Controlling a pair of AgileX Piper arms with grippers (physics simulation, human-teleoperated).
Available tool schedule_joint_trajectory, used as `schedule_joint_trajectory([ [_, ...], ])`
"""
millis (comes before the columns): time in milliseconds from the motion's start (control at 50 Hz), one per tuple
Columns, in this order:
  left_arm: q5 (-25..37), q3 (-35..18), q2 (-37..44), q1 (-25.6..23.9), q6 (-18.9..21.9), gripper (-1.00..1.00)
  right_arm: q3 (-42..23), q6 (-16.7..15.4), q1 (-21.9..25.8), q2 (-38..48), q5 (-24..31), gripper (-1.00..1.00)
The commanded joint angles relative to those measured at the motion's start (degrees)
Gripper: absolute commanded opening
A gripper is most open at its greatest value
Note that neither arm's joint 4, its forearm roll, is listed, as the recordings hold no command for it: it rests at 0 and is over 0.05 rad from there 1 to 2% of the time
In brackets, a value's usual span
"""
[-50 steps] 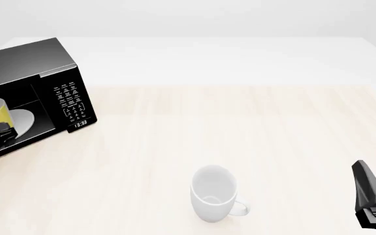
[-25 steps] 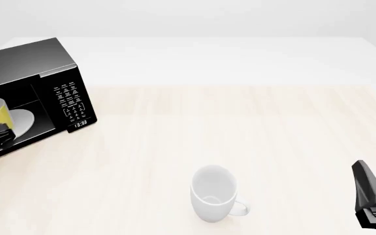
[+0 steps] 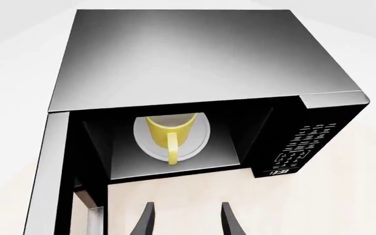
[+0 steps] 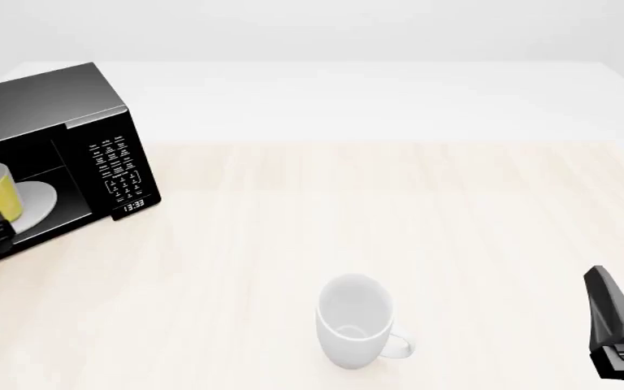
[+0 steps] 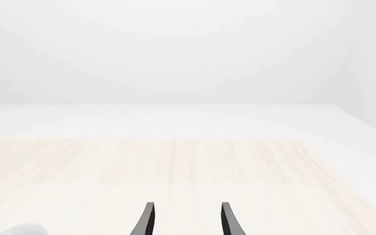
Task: Put the yellow and white mug in the microwave and close it.
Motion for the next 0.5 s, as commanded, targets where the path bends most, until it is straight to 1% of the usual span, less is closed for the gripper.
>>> schedule_joint_trajectory([
  [20, 4.07, -0.08, -4.91, -0.26, 0.08, 1.00, 0.00, 0.01, 0.00, 0.00, 0.00, 1.00],
  [280, 10.18, -0.10, -11.79, 0.03, -0.76, 1.00, 0.00, -0.01, 0.00, 0.00, 0.01, 1.00],
  [340, 12.83, -0.69, -14.37, -0.03, -1.22, 1.00, 0.00, 0.01, -0.01, 0.00, 0.00, 1.00],
  [500, 17.12, -1.88, -18.54, -0.13, -1.48, 1.00, 0.00, 0.01, 0.00, 0.00, -0.01, 1.00],
])
